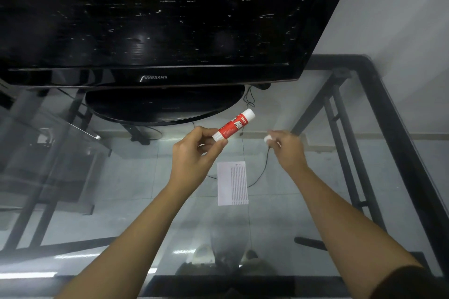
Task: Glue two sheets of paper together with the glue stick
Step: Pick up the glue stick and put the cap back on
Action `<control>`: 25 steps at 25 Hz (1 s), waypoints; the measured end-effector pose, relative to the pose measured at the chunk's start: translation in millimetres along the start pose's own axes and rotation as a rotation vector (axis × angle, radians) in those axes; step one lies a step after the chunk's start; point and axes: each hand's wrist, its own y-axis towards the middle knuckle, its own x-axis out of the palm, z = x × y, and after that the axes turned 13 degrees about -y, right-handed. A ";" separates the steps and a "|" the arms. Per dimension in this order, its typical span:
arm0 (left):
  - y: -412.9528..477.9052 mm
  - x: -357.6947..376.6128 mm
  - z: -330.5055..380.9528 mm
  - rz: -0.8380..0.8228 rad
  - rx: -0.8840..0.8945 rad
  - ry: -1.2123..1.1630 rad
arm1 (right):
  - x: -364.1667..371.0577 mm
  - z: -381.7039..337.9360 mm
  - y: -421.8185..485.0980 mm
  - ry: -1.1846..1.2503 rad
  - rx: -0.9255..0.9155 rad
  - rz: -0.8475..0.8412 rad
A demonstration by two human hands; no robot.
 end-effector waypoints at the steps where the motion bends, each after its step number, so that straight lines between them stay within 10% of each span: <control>1: 0.6 -1.2 -0.1 -0.001 -0.022 -0.035 | -5.4 -10.3 -0.7 0.253 0.118 0.031; 4: 2.2 -3.8 1.1 0.008 -0.068 -0.097 | -24.9 -44.5 -7.2 0.921 0.272 0.015; 7: 3.1 -4.8 3.5 -0.011 -0.080 -0.137 | -37.7 -64.7 -18.4 1.080 0.214 -0.019; 25: 12.9 -3.4 9.5 -0.122 -0.059 -0.055 | -55.0 -64.9 -28.2 0.795 0.098 -0.047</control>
